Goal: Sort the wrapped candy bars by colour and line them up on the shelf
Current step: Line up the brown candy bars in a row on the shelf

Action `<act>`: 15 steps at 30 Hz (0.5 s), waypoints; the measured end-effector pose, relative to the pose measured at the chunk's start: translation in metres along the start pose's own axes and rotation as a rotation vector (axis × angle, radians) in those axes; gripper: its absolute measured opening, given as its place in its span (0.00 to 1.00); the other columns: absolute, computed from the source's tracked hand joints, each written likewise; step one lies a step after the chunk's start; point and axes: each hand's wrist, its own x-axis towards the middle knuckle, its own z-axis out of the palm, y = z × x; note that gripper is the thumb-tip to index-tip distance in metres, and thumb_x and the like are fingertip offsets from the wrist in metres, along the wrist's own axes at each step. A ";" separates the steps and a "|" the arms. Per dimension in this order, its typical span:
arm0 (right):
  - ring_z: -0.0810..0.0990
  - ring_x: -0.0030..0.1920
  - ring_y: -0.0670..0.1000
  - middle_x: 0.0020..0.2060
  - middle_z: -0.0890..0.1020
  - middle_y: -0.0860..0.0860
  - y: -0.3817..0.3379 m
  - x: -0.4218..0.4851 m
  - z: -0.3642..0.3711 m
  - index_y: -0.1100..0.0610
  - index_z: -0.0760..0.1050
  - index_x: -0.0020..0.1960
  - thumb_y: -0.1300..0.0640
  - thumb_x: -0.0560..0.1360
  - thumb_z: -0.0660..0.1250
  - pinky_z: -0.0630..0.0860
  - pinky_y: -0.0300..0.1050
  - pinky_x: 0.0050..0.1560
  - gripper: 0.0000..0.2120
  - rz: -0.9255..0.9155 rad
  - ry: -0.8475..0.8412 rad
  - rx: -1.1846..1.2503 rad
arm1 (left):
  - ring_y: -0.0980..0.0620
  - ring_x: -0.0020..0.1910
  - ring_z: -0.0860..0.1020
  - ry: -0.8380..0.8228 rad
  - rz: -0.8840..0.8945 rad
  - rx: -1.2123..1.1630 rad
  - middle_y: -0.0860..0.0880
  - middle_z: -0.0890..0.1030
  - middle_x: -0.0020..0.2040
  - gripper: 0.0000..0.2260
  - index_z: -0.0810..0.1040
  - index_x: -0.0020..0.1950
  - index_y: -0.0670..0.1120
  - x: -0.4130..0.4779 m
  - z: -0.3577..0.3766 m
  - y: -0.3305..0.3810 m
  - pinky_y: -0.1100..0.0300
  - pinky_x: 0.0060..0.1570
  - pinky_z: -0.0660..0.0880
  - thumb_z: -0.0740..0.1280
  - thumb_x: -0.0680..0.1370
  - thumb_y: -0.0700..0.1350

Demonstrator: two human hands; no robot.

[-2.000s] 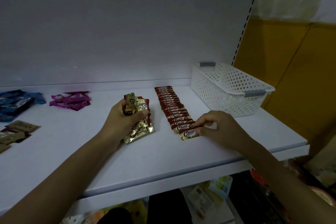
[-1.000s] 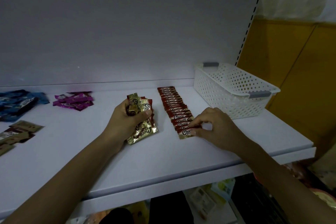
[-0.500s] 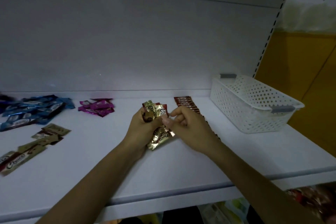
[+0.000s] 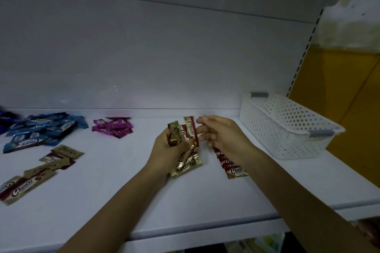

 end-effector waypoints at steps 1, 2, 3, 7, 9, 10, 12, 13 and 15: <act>0.81 0.36 0.46 0.39 0.84 0.50 0.001 -0.001 -0.001 0.55 0.80 0.53 0.55 0.79 0.63 0.72 0.37 0.34 0.08 0.005 -0.046 0.025 | 0.47 0.39 0.84 -0.001 -0.014 -0.021 0.46 0.85 0.41 0.10 0.77 0.51 0.44 0.000 0.000 0.000 0.53 0.41 0.81 0.67 0.75 0.31; 0.81 0.37 0.46 0.39 0.84 0.49 0.001 -0.002 -0.003 0.54 0.80 0.53 0.56 0.78 0.63 0.73 0.37 0.34 0.08 -0.010 -0.072 -0.025 | 0.47 0.37 0.84 -0.008 -0.021 -0.028 0.46 0.85 0.39 0.09 0.77 0.51 0.44 0.000 -0.001 0.001 0.54 0.39 0.81 0.67 0.76 0.32; 0.81 0.37 0.45 0.39 0.84 0.48 0.002 -0.003 -0.003 0.53 0.80 0.54 0.57 0.78 0.65 0.73 0.36 0.33 0.07 -0.028 -0.088 -0.112 | 0.47 0.36 0.84 -0.021 -0.021 -0.024 0.46 0.85 0.38 0.08 0.77 0.51 0.44 0.000 -0.001 0.000 0.54 0.37 0.81 0.67 0.76 0.32; 0.81 0.36 0.42 0.39 0.85 0.46 0.003 -0.007 0.002 0.53 0.79 0.56 0.55 0.74 0.70 0.73 0.33 0.32 0.11 -0.042 -0.105 -0.286 | 0.48 0.34 0.83 -0.040 0.020 0.016 0.47 0.85 0.38 0.08 0.77 0.52 0.45 -0.002 0.000 0.001 0.57 0.32 0.80 0.68 0.76 0.34; 0.82 0.37 0.40 0.38 0.85 0.45 0.001 -0.007 0.005 0.55 0.79 0.54 0.56 0.73 0.71 0.73 0.30 0.35 0.10 -0.101 -0.070 -0.325 | 0.48 0.33 0.83 -0.044 0.039 0.032 0.47 0.85 0.38 0.07 0.77 0.51 0.45 -0.003 0.001 0.001 0.58 0.31 0.79 0.68 0.76 0.35; 0.81 0.37 0.38 0.36 0.84 0.44 0.001 -0.006 0.005 0.55 0.81 0.49 0.57 0.74 0.71 0.72 0.28 0.36 0.05 -0.143 -0.051 -0.338 | 0.47 0.33 0.83 -0.047 0.038 0.042 0.47 0.85 0.38 0.07 0.77 0.51 0.45 -0.003 0.002 0.000 0.58 0.31 0.79 0.68 0.76 0.35; 0.79 0.35 0.36 0.34 0.83 0.43 0.000 -0.007 0.004 0.52 0.81 0.41 0.58 0.75 0.69 0.71 0.26 0.36 0.04 -0.195 0.003 -0.341 | 0.46 0.36 0.84 -0.044 0.034 0.068 0.47 0.85 0.39 0.07 0.76 0.53 0.45 -0.002 0.002 -0.001 0.58 0.33 0.79 0.68 0.77 0.36; 0.80 0.35 0.36 0.35 0.83 0.44 -0.001 -0.009 0.003 0.52 0.80 0.41 0.58 0.75 0.69 0.72 0.26 0.35 0.05 -0.197 0.028 -0.320 | 0.45 0.38 0.84 -0.037 0.034 0.080 0.46 0.85 0.40 0.08 0.76 0.54 0.45 -0.002 0.002 -0.001 0.56 0.36 0.80 0.68 0.77 0.37; 0.82 0.35 0.38 0.36 0.84 0.45 -0.002 -0.015 -0.005 0.52 0.80 0.45 0.59 0.74 0.70 0.73 0.27 0.35 0.03 -0.196 0.074 -0.277 | 0.42 0.42 0.84 -0.024 0.032 0.089 0.45 0.85 0.42 0.10 0.76 0.54 0.47 -0.001 0.002 -0.002 0.49 0.44 0.81 0.70 0.76 0.37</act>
